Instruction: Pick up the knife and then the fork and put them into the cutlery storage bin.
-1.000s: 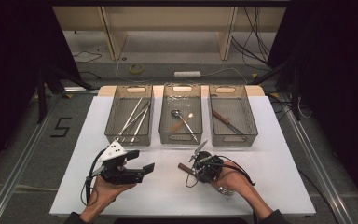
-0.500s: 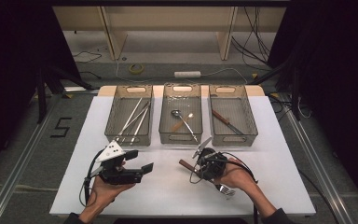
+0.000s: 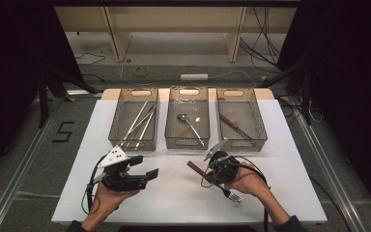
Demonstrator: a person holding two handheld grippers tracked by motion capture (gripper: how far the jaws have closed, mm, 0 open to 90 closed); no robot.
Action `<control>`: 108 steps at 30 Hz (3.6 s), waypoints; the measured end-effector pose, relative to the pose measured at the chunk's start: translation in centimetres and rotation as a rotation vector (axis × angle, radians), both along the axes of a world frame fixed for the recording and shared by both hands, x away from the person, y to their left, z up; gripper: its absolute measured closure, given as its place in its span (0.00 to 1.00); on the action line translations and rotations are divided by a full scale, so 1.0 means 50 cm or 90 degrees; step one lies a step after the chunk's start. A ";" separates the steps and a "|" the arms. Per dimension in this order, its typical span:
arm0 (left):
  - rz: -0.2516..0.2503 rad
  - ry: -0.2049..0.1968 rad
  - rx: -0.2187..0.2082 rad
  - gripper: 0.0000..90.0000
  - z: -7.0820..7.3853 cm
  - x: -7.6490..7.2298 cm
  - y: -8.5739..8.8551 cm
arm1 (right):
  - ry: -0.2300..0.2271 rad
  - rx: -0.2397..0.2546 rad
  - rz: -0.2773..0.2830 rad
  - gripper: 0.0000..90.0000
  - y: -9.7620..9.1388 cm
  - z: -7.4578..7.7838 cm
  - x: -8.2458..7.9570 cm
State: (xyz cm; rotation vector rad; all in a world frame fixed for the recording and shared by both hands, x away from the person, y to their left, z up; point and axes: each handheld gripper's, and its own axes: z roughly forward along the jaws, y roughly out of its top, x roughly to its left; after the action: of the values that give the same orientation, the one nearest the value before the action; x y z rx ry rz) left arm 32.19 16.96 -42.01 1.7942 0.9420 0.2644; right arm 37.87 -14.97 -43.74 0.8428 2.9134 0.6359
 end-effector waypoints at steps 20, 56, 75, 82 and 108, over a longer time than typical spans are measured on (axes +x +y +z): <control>-0.047 0.211 -0.046 0.35 -0.041 0.077 -0.141 | -0.031 -0.003 0.042 0.86 0.010 0.005 -0.023; -0.096 0.356 -0.195 0.86 -0.058 0.126 -0.184 | -0.039 0.024 0.036 0.73 -0.003 0.023 -0.039; -0.069 0.295 -0.258 0.89 -0.001 0.142 -0.150 | -0.172 0.188 -0.069 0.41 -0.090 0.094 -0.082; -0.047 0.277 -0.262 0.89 0.023 0.175 -0.131 | -0.206 0.236 -0.097 0.37 -0.114 0.090 -0.096; -0.043 0.245 -0.236 0.89 0.130 0.305 -0.210 | -0.228 0.290 -0.148 0.34 -0.152 0.036 -0.162</control>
State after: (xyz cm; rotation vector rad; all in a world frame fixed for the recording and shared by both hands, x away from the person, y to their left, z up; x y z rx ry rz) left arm 47.43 6.44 -35.49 1.5503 1.1112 -0.2940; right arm 29.79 -22.55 -41.94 0.9633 2.3390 1.2986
